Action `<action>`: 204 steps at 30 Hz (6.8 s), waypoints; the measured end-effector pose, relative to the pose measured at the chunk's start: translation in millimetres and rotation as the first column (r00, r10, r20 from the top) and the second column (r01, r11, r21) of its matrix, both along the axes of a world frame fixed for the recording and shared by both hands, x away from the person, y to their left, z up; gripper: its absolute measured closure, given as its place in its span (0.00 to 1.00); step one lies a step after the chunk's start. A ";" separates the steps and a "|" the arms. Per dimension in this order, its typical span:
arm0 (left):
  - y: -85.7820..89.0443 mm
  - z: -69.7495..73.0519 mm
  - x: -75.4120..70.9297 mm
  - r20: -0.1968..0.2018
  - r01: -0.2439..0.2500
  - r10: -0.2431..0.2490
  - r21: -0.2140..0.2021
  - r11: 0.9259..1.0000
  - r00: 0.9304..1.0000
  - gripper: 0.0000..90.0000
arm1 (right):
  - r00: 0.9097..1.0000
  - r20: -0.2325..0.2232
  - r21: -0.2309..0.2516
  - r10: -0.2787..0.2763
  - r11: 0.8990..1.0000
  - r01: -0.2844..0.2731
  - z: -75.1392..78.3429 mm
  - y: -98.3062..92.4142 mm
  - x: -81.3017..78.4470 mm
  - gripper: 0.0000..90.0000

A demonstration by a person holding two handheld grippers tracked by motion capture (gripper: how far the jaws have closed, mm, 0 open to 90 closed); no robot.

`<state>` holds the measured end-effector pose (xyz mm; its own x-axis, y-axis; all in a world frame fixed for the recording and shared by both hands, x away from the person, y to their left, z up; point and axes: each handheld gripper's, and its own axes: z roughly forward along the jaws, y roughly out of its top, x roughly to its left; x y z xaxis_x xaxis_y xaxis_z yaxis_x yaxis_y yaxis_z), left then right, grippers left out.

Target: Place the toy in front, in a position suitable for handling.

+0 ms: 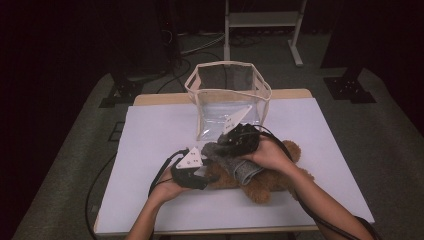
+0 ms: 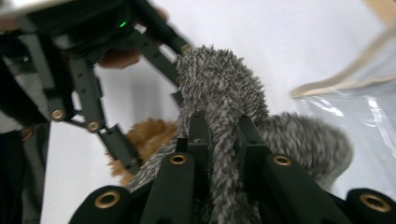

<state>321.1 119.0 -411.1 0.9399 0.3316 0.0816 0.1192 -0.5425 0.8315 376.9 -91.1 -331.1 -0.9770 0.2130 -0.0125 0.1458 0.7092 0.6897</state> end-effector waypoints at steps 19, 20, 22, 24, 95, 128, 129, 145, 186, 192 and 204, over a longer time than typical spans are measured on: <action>0.2 7.0 -2.2 0.028 -0.010 0.010 -0.006 1.000 1.000 0.44 | 0.999 -0.039 0.041 -0.034 0.999 0.036 -3.4 -17.9 5.0 0.88; 0.4 7.3 -1.3 0.024 -0.012 0.012 -0.017 1.000 1.000 0.44 | 0.999 -0.050 0.048 -0.023 0.999 0.026 -4.5 -17.7 3.7 0.88; -1.3 6.1 -1.9 0.011 0.005 -0.005 -0.006 1.000 1.000 0.44 | 0.998 -0.065 0.058 -0.006 0.998 0.010 -5.2 -15.5 -0.3 0.88; -3.7 3.8 -3.3 -0.002 0.025 -0.025 0.001 1.000 1.000 0.44 | 0.999 -0.054 0.049 0.007 0.999 -0.004 -4.3 -14.7 -2.0 0.88; -16.3 27.1 -7.1 -0.097 0.183 -0.182 0.000 0.983 0.978 0.41 | 0.994 -0.103 0.141 -0.041 0.988 0.056 -5.4 -108.6 -34.0 0.88; -29.1 36.8 2.6 -0.146 0.197 -0.187 0.062 0.978 0.971 0.39 | 0.991 -0.050 0.209 -0.123 0.969 0.130 -12.0 -159.3 -64.2 0.88; -28.9 37.0 2.2 -0.144 0.200 -0.189 0.064 0.978 0.971 0.39 | 0.989 -0.055 0.222 -0.139 0.964 0.148 -10.5 -164.7 -59.8 0.88; -30.3 32.5 4.6 -0.196 0.198 -0.187 0.040 0.979 0.963 0.21 | 0.992 -0.089 0.223 -0.090 0.969 0.108 -40.2 -156.3 -83.9 0.88; 21.2 49.8 37.8 -0.126 0.070 -0.060 0.074 0.995 0.990 0.42 | 0.989 -0.139 0.207 -0.049 0.975 0.077 -39.1 -107.4 -19.7 0.89; 17.6 51.0 24.1 -0.117 0.084 -0.074 0.086 0.993 0.990 0.47 | 0.996 -0.084 0.158 -0.014 0.987 0.027 -35.7 -97.1 -49.0 0.89; 18.4 42.6 0.5 -0.059 0.103 -0.097 0.102 0.989 0.994 0.58 | 0.994 -0.065 0.234 -0.091 0.967 0.104 -2.4 -139.7 -39.9 0.88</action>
